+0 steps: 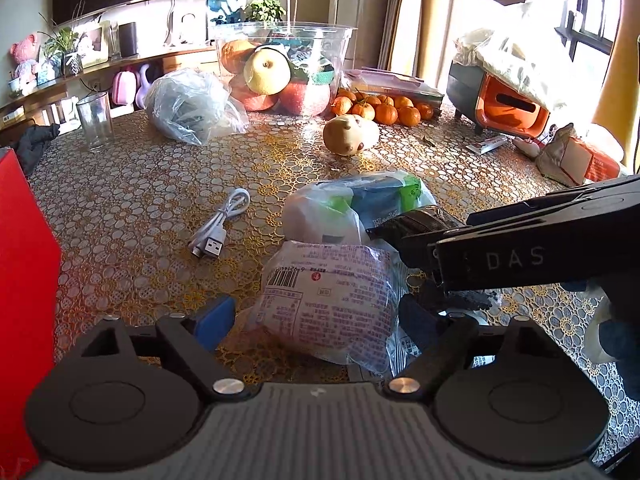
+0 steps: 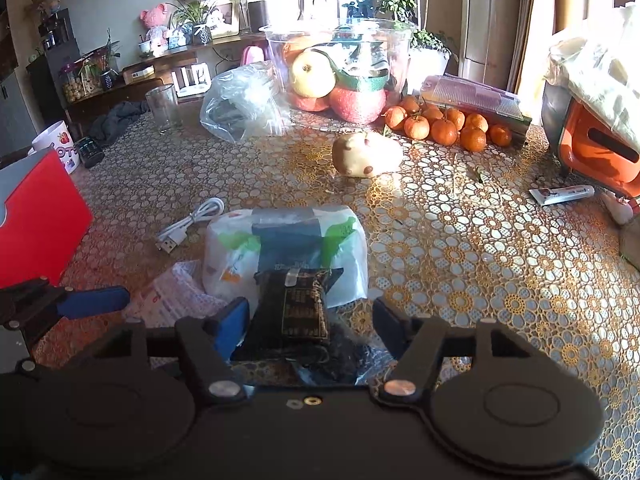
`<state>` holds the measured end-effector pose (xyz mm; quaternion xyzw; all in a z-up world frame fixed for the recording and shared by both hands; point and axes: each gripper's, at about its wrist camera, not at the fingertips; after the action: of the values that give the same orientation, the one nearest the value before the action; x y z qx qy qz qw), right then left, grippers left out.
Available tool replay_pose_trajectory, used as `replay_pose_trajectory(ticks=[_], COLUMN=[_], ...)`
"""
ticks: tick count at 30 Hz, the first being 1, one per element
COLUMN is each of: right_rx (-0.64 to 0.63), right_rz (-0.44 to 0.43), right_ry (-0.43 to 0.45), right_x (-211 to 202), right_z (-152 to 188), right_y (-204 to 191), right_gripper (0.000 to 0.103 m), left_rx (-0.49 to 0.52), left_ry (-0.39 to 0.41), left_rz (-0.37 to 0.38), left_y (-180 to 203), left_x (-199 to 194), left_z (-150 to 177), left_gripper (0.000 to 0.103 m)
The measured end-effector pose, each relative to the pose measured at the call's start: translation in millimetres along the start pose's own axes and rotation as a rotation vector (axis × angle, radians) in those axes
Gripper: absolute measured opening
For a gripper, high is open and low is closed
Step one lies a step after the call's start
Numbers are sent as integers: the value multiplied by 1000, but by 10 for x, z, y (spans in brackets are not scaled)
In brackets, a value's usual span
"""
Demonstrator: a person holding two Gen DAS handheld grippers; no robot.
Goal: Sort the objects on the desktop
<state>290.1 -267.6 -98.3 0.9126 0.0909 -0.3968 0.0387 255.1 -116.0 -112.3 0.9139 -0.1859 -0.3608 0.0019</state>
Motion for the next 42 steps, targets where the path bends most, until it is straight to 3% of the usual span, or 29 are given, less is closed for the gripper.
replay_pose_trajectory(ticks=[16, 26, 42], right_rx=[-14, 5, 5], right_rz=[19, 30, 34], right_ry=[1, 17, 45], right_x=[3, -92, -430], right_z=[12, -14, 31], right_y=[-33, 16, -7], right_gripper=[48, 46, 41], left_rx=[-3, -4, 3], left_ry=[2, -6, 26], left_rz=[9, -21, -22], left_y=[-2, 23, 146], left_x=[-12, -76, -444], left_z=[-2, -16, -27], left_gripper=[71, 61, 59])
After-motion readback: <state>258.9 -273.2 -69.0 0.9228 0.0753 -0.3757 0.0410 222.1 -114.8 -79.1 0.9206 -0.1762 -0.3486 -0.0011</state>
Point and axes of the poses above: each gripper's, at about its wrist camera, not at the fingertips, and x roughly the way its jaws point, y to its right, z to its underside, and after that the axes turned 6 degrees about z, right-handed
